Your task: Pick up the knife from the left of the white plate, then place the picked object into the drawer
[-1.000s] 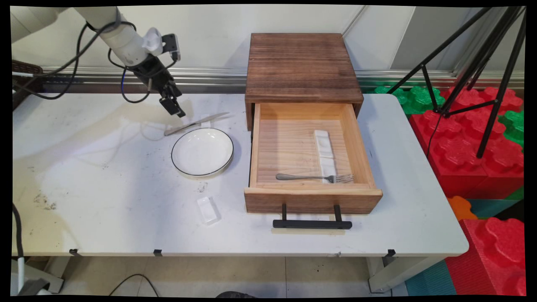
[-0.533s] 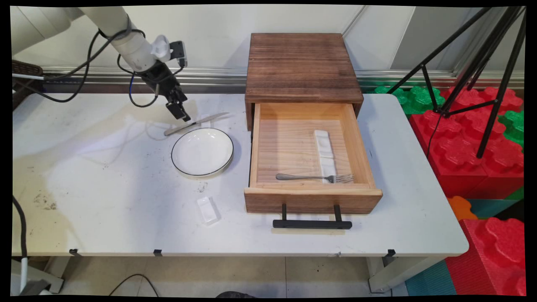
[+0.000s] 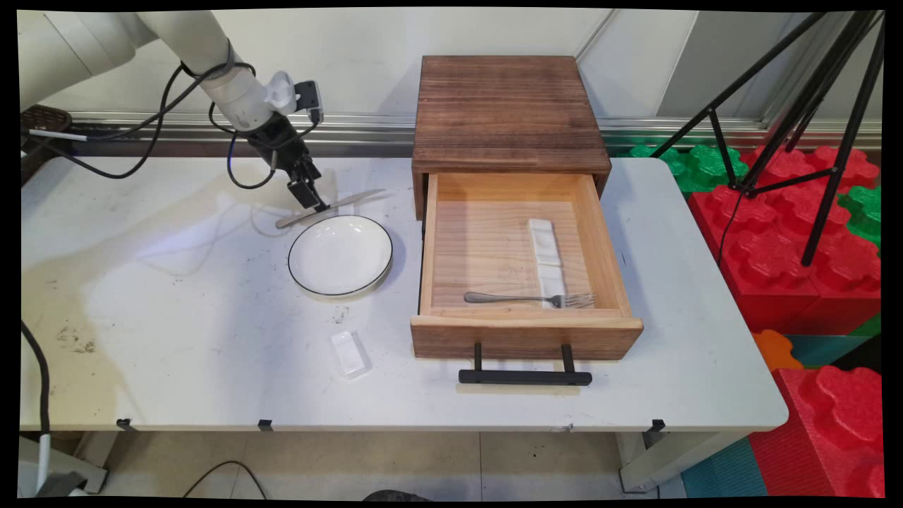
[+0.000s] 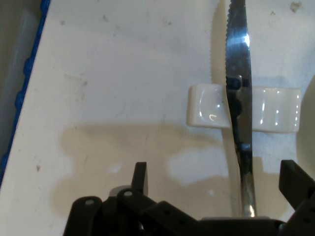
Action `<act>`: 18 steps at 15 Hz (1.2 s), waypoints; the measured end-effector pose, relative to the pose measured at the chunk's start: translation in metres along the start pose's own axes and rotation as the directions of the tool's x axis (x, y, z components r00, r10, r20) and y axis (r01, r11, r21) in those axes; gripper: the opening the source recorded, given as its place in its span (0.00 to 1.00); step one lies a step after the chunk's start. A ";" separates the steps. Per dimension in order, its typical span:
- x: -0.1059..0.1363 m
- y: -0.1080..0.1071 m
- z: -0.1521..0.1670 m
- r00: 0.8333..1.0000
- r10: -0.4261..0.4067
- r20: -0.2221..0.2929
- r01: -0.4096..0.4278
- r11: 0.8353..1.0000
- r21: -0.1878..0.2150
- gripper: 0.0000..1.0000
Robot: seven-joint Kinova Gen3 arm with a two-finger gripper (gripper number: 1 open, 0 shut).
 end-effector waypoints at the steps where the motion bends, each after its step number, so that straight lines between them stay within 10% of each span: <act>1: 0.000 0.000 0.001 1.000 -0.001 0.000 0.001 1.000 -0.001 1.00; 8: 0.000 0.002 0.011 1.000 -0.015 -0.001 0.015 1.000 -0.010 1.00; 9: 0.000 0.003 0.011 1.000 -0.017 -0.002 0.017 1.000 -0.011 0.00; 18: -0.006 0.015 0.007 0.999 -0.036 -0.002 0.036 0.999 -0.013 0.00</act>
